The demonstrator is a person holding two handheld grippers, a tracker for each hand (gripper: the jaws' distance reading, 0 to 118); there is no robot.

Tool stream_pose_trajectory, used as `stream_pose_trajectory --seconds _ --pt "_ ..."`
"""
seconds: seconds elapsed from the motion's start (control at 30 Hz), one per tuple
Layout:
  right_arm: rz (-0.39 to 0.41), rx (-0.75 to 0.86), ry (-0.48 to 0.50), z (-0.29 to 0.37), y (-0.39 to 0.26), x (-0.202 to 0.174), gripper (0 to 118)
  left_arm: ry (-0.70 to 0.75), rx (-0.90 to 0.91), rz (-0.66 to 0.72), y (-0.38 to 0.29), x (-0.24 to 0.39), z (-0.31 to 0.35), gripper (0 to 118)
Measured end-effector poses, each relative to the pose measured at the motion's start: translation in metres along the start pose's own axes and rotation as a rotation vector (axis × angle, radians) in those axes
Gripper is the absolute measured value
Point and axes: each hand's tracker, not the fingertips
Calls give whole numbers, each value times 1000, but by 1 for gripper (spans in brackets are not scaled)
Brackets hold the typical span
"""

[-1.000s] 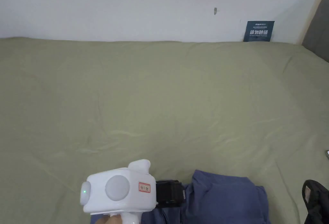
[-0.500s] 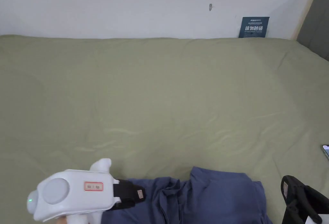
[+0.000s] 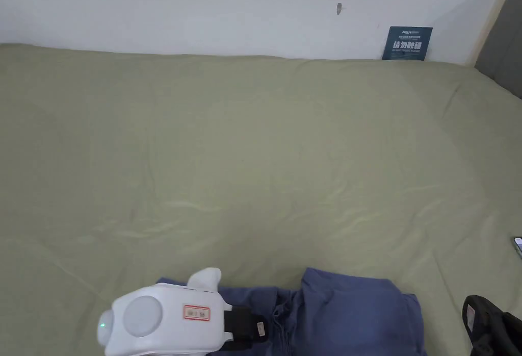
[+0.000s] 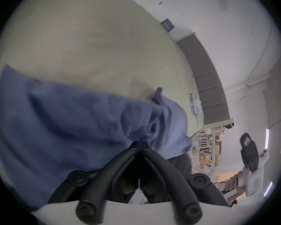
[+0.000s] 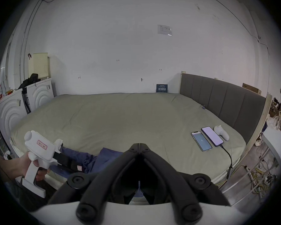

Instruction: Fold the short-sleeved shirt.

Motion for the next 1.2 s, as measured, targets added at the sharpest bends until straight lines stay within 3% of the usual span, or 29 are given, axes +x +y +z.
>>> stream_pose_trajectory --seconds 0.23,0.43,0.47,0.5,0.57,0.6,0.77,0.93,0.97,1.0,1.03,1.07,1.1,1.2 --pt "21 26 59 -4 7 -19 0 48 153 8 7 -37 123 0" --pt "24 23 85 -6 7 -31 0 157 86 67 10 -86 137 1" --pt "30 19 87 -6 6 -32 0 145 86 67 11 -93 136 10" --pt "33 18 88 -6 6 -33 0 121 71 80 12 -99 134 33" --pt "40 11 88 -6 6 -33 0 24 79 85 13 -108 128 111" --pt "42 9 86 -6 6 -33 0 -24 87 107 13 -114 123 116" --pt "47 -7 79 -9 5 -33 0 -190 20 204 21 -133 94 116" --pt "63 -18 73 -9 4 -35 0 -229 -27 202 24 -127 64 115" --pt "62 -20 72 -9 4 -35 0 -245 -34 216 33 -142 60 110" --pt "61 -22 71 -9 3 -35 0 -244 -31 218 34 -142 61 91" --pt "60 -23 70 -9 3 -35 0 -187 -20 205 35 -140 60 46" --pt "60 -24 69 -9 3 -35 0 -91 -24 182 35 -137 55 11" --pt "60 -26 69 -9 3 -34 0 -56 -42 174 33 -134 54 11" --pt "60 -23 67 -6 4 -33 0 -132 -32 198 32 -132 69 11"
